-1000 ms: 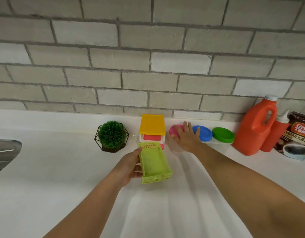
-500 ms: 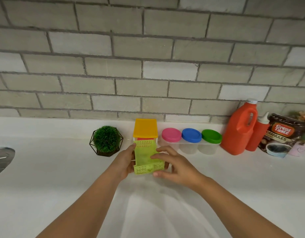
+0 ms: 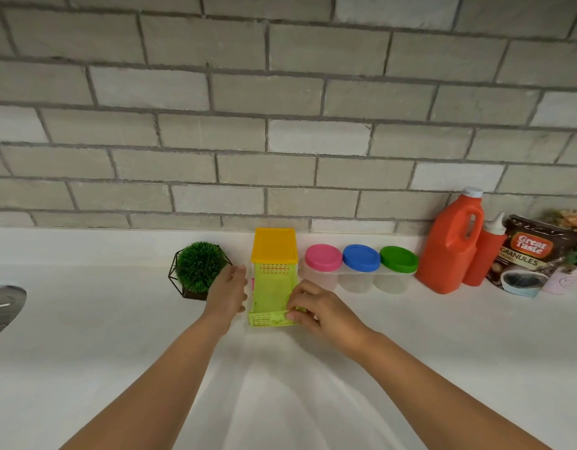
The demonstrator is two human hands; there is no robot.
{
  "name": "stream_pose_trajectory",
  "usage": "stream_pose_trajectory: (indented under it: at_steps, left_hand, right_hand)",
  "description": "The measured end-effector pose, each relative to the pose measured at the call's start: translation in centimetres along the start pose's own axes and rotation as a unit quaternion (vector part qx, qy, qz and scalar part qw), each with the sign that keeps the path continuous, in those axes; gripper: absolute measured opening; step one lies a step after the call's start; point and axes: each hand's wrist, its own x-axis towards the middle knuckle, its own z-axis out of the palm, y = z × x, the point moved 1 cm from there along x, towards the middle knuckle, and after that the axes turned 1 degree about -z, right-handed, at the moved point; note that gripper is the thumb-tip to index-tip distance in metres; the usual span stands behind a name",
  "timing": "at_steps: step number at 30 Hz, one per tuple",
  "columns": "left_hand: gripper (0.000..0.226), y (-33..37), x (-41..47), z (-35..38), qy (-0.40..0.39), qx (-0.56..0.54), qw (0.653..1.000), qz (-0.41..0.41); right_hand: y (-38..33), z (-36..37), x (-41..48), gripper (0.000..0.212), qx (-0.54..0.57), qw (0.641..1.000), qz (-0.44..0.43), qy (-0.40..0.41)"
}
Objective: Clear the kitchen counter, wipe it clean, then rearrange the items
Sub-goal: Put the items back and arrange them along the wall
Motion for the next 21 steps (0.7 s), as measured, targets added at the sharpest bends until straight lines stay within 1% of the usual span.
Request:
stream_pose_trajectory:
  at_steps: [2, 3, 4, 6, 10, 12, 14, 16, 17, 19, 21]
  left_hand:
    - [0.023, -0.1, 0.5, -0.6, 0.018, 0.068, 0.993, 0.093]
    - [0.027, 0.1, 0.7, -0.7, 0.013, 0.106, 0.985, 0.137]
    - [0.032, 0.3, 0.8, -0.8, 0.001, 0.135, 0.975, 0.177]
    - [0.037, 0.4, 1.1, -0.6, -0.036, 0.180, 0.957, 0.222]
    - [0.041, 0.0, 1.8, -0.6, -0.093, 0.243, 0.939, 0.225]
    - [0.043, -0.2, 2.0, -0.7, -0.101, 0.256, 0.934, 0.229]
    - [0.049, -0.3, 2.1, -0.8, -0.105, 0.277, 0.924, 0.240]
    - [0.051, -0.5, 2.2, -1.0, -0.102, 0.302, 0.910, 0.265]
    - [0.047, -0.6, 2.3, -1.1, -0.096, 0.310, 0.904, 0.278]
    - [0.045, -0.8, 2.6, -1.1, -0.078, 0.318, 0.896, 0.300]
    - [0.046, -1.0, 2.9, -0.9, -0.058, 0.324, 0.889, 0.318]
  right_hand:
    - [0.1, 0.4, 0.2, 0.016, 0.002, 1.000, 0.003, 0.007]
    - [0.2, 0.6, 0.3, 0.016, 0.002, 1.000, 0.004, 0.010]
    - [0.3, 0.7, 0.5, 0.016, 0.001, 1.000, 0.004, 0.014]
    - [0.4, 0.7, 1.1, 0.018, -0.005, 1.000, -0.001, 0.020]
    - [1.0, 0.5, 2.5, 0.021, -0.017, 0.999, 0.019, 0.040]
    - [1.5, 0.5, 3.1, 0.031, -0.019, 0.997, 0.044, 0.055]
    - [2.3, 0.5, 3.7, 0.045, -0.047, 0.994, 0.070, 0.070]
    - [2.9, 0.2, 4.5, 0.054, -0.079, 0.989, 0.113, 0.056]
    - [3.2, 0.1, 4.9, 0.055, -0.093, 0.986, 0.133, 0.037]
    - [3.7, 0.0, 5.6, 0.054, -0.125, 0.981, 0.151, 0.001]
    - [4.0, 0.0, 6.0, 0.049, -0.144, 0.977, 0.158, -0.010]
